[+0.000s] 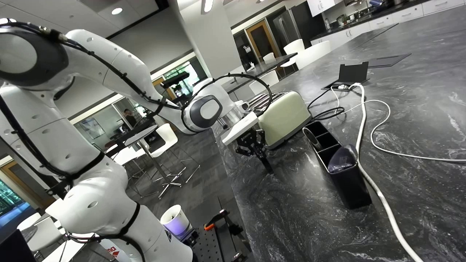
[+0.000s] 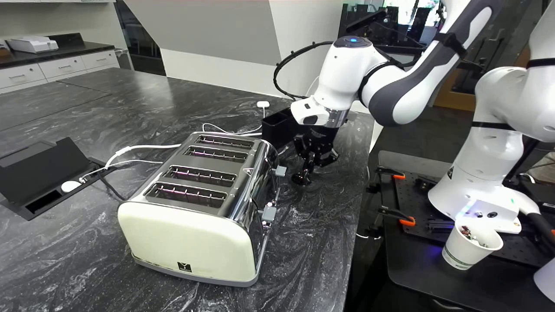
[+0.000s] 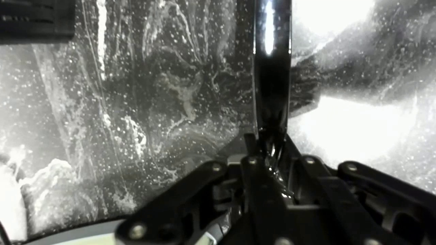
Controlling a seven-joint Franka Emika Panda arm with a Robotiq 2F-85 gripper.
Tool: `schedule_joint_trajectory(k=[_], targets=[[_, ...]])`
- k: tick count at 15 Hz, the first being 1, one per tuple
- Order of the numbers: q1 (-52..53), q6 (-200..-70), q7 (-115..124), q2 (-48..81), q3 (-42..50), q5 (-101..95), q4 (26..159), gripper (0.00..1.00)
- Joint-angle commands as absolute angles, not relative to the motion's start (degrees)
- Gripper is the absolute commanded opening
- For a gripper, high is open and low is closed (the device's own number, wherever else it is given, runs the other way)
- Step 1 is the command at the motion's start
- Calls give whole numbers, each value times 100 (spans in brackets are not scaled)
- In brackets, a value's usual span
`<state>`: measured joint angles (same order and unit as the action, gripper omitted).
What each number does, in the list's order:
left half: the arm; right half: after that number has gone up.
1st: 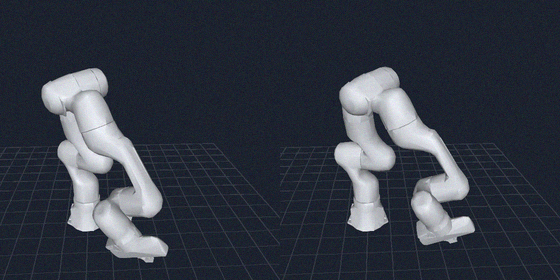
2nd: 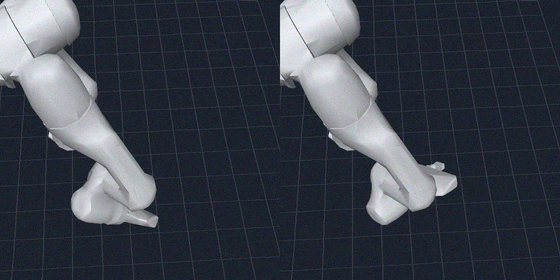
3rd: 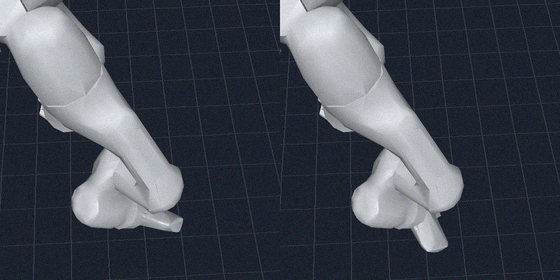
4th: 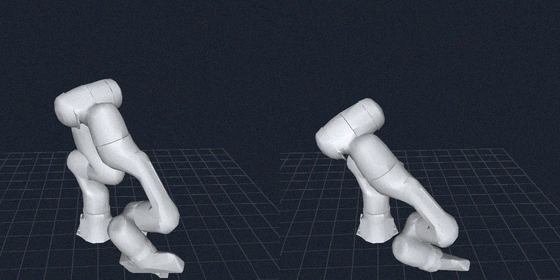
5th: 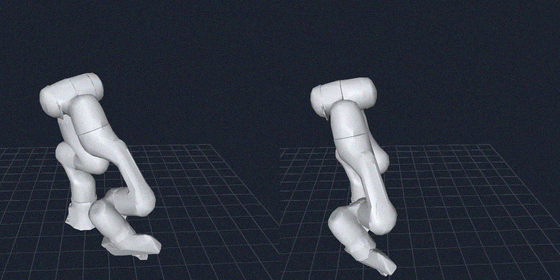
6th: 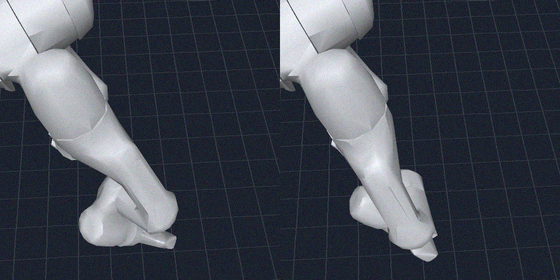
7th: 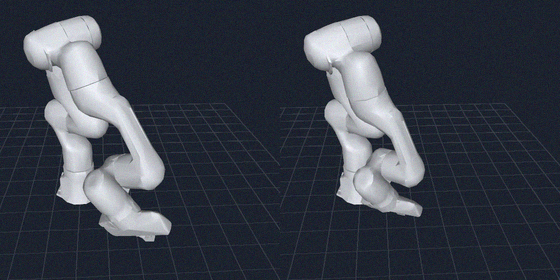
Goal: Move the spoon to the left
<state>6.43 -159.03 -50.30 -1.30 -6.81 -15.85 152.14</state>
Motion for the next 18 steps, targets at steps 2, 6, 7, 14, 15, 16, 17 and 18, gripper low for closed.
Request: schedule_joint_trajectory(k=[2, 6, 7, 14, 15, 16, 17, 18], targets=[[864, -15717, -5047, -93, -847, -1440, 15251, 5], [959, -15748, -5165, -4, -958, -1212, 15339, 5], [973, -15756, -5201, 24, -982, -1121, 15354, 5], [1004, -15857, -5762, -4, -1155, -204, 15565, 45], [1005, -15857, -5750, -50, -1162, -187, 15593, 50], [1007, -15891, -5712, -115, -1162, -208, 15638, 58], [1009, -15902, -5723, -170, -1164, -230, 15670, 65], [1014, -15907, -5611, -293, -1150, -397, 15730, 73]])
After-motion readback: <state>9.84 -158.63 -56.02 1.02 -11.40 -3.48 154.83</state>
